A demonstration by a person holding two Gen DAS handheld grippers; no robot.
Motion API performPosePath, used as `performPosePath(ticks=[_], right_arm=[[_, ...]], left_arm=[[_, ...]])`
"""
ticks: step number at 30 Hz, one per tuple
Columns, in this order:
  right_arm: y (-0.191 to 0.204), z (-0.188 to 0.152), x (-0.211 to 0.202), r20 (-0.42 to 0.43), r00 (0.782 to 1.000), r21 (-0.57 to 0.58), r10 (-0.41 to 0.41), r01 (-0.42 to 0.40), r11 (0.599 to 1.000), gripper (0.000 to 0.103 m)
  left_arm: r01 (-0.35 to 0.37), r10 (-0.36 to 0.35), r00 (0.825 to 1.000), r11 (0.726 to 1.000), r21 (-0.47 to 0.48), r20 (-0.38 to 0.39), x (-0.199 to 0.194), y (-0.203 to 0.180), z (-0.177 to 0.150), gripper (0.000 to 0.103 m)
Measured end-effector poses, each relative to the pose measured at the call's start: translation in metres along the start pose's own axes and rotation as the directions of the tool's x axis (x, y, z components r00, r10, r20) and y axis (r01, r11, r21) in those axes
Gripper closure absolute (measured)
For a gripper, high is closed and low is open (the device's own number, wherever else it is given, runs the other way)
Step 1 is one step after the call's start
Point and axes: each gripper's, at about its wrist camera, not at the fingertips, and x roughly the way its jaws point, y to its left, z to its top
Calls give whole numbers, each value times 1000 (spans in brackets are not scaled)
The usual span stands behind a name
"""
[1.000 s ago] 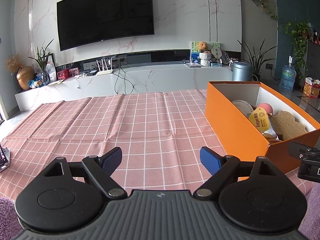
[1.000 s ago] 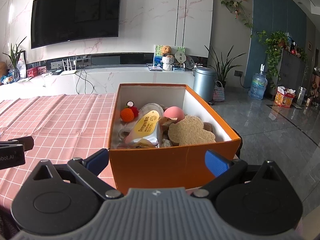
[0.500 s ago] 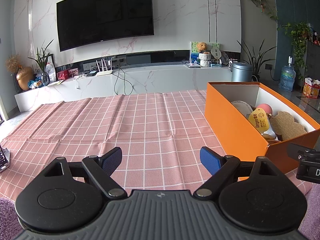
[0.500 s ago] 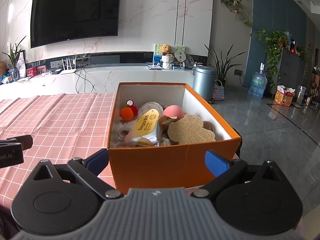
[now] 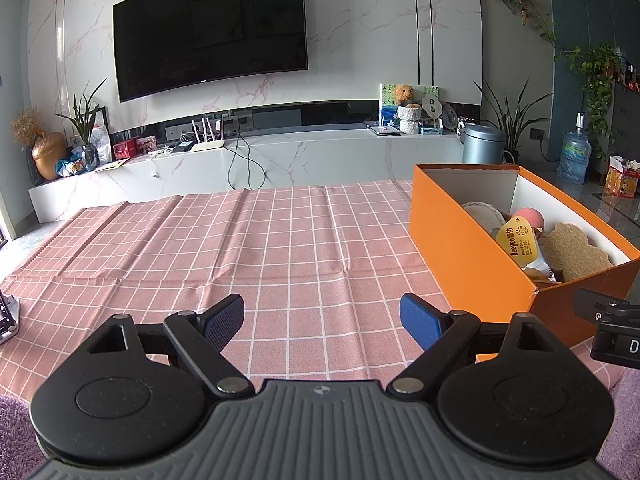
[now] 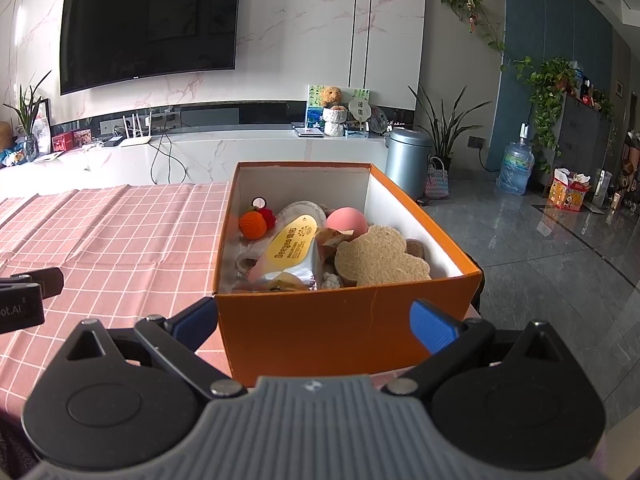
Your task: Organize soft objects
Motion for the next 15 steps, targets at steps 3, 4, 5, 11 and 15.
performPosePath(ticks=[3,4,5,11,15], right_arm=[[0,0,0,0,1000,0,0,0,1000,3],[0,0,0,0,1000,0,-1,1,1000,3],[0,1,0,1,1000,0,-1,1,1000,3],[1,0,0,-2,1000,-1,-2,2,1000,3],[1,0,1,-2,1000,-1,-2,2,1000,3]], left_arm=[[0,0,1000,1000,0,1,0,0,0,0],[0,0,1000,1000,0,1,0,0,0,0],[0,0,1000,1000,0,0,0,0,0,0],[-1,1,1000,1000,-1,0,0,0,0,0],[0,0,1000,1000,0,0,0,0,0,0]])
